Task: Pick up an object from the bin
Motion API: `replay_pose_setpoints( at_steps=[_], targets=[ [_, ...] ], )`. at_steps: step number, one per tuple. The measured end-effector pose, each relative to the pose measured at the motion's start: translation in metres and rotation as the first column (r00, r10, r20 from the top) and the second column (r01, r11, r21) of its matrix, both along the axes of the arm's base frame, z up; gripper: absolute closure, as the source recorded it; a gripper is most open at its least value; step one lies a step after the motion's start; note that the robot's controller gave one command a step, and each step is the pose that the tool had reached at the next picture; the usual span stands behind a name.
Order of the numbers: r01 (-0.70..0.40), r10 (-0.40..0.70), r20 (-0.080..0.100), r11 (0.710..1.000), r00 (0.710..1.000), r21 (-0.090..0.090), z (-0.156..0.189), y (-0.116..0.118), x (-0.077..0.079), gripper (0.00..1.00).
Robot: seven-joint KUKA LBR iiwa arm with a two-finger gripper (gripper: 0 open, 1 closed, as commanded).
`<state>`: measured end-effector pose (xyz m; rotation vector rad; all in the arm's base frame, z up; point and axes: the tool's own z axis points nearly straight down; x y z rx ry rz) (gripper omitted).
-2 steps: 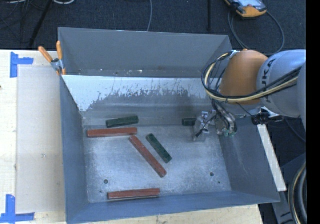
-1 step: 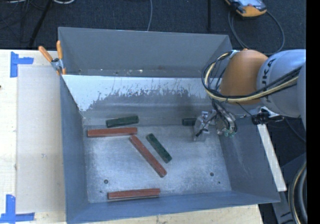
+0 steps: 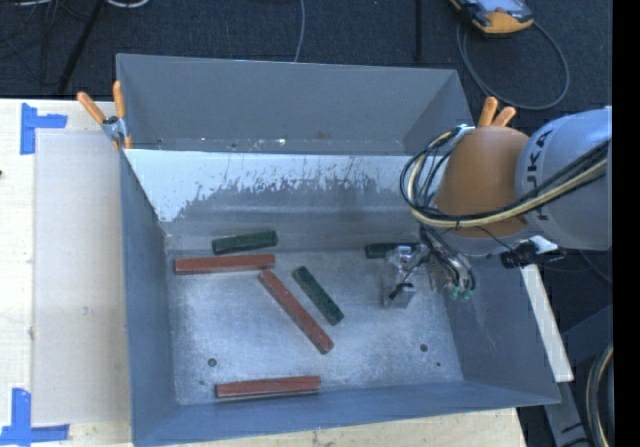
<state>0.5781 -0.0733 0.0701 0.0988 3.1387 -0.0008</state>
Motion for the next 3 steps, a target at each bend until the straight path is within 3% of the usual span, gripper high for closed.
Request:
replay_pose_setpoints(
  at_steps=[1, 2, 3],
  targets=[
    [-0.103, 0.103, -0.006, 0.995, 0.995, 0.000, -0.001, 0.031, 0.008, 1.00],
    [-0.275, 0.275, -0.004, 0.961, 0.961, 0.006, -0.001, 0.150, -0.018, 0.00],
    [-0.270, 0.270, -0.003, 0.963, 0.963, 0.001, -0.001, 0.146, -0.016, 0.00]
  ],
)
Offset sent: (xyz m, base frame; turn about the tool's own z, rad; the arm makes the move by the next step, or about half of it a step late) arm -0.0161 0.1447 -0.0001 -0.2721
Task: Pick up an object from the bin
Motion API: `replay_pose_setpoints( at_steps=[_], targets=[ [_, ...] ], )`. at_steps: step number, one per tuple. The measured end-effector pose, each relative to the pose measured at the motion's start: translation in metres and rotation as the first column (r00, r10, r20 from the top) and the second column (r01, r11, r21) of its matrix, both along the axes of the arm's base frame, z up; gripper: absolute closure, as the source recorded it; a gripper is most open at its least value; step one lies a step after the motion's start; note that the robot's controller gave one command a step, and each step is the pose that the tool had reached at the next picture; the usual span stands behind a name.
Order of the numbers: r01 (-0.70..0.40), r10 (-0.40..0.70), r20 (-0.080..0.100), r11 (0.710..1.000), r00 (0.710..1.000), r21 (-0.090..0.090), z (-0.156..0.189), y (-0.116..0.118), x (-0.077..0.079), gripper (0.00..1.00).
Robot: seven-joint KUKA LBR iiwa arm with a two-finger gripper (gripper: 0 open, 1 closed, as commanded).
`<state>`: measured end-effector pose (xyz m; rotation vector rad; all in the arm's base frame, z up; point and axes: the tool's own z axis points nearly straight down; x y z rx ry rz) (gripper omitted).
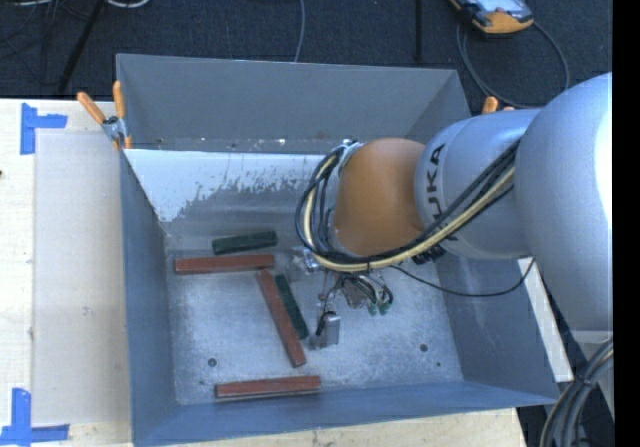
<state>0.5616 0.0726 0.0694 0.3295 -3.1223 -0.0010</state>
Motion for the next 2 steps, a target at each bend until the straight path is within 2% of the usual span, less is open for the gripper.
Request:
replay_pose_setpoints(
  at_steps=[1, 2],
  targets=[
    [0.384, -0.384, 0.002, 0.923, 0.923, 0.000, 0.0224, 0.0790, -0.0272, 1.00],
    [0.383, -0.383, 0.002, 0.924, 0.924, -0.001, 0.0224, 0.0787, -0.0271, 0.00]
  ],
)
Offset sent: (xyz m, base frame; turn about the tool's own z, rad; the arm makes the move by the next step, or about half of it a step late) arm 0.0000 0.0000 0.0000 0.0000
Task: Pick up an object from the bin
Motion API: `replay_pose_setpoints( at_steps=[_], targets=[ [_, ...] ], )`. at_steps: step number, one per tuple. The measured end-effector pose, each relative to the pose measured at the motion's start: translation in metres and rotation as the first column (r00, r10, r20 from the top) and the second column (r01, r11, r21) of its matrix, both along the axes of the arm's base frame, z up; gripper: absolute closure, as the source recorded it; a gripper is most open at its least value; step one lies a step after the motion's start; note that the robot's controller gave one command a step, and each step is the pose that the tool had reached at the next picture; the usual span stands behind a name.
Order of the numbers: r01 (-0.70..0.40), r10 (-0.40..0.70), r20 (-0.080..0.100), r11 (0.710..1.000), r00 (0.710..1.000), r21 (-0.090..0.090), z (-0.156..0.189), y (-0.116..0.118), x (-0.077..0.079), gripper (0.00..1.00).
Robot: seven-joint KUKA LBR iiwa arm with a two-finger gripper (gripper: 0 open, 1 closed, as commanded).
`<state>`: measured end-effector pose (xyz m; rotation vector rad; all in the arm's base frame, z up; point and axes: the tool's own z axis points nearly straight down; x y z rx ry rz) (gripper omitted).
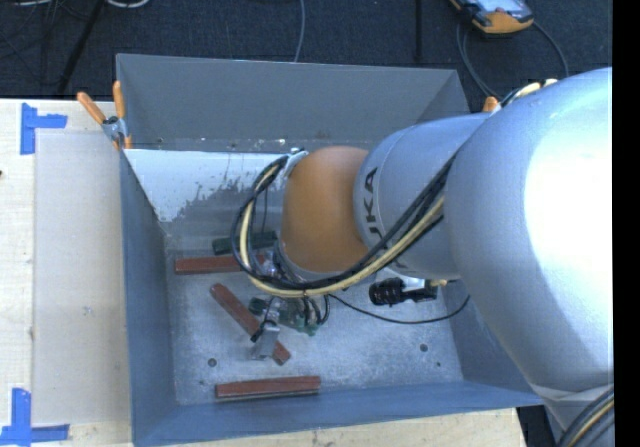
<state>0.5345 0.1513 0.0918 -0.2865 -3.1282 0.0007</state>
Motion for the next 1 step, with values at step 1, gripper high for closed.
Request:
replay_pose_setpoints(
  at_steps=[1],
  targets=[
    [0.000, 0.000, 0.000, 1.000, 1.000, 0.000, 0.0000, 0.0000, 0.0000, 0.00]
  ],
)
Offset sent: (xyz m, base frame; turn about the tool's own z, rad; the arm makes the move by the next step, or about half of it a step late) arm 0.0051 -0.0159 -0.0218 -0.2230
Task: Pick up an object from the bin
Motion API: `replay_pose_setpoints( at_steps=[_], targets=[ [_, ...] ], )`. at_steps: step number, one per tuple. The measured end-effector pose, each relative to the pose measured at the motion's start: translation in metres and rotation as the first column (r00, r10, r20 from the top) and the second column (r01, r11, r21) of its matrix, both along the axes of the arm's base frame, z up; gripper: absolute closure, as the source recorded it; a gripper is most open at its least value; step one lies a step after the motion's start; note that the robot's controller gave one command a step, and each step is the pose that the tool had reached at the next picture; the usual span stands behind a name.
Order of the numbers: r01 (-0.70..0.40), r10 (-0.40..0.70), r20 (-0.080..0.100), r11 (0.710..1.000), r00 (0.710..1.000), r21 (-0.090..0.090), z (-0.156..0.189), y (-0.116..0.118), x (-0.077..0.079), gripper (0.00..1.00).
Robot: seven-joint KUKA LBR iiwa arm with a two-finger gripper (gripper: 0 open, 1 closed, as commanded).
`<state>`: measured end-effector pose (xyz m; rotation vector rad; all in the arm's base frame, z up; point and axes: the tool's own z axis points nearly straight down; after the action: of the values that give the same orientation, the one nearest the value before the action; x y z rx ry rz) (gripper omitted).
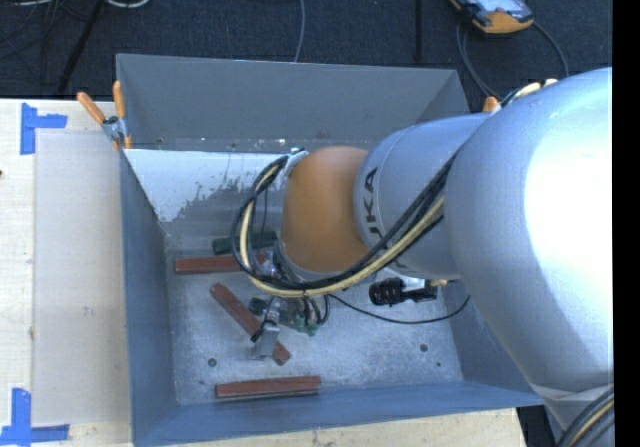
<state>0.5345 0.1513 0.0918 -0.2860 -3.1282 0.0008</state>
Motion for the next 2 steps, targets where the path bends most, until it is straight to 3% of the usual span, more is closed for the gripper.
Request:
replay_pose_setpoints(
  at_steps=[1, 2],
  targets=[
    [-0.221, 0.221, -0.002, 0.975, 0.975, 0.001, -0.0217, -0.0154, 0.0049, 1.00],
    [-0.221, 0.221, -0.002, 0.975, 0.975, 0.001, -0.0217, -0.0154, 0.0050, 1.00]
  ],
)
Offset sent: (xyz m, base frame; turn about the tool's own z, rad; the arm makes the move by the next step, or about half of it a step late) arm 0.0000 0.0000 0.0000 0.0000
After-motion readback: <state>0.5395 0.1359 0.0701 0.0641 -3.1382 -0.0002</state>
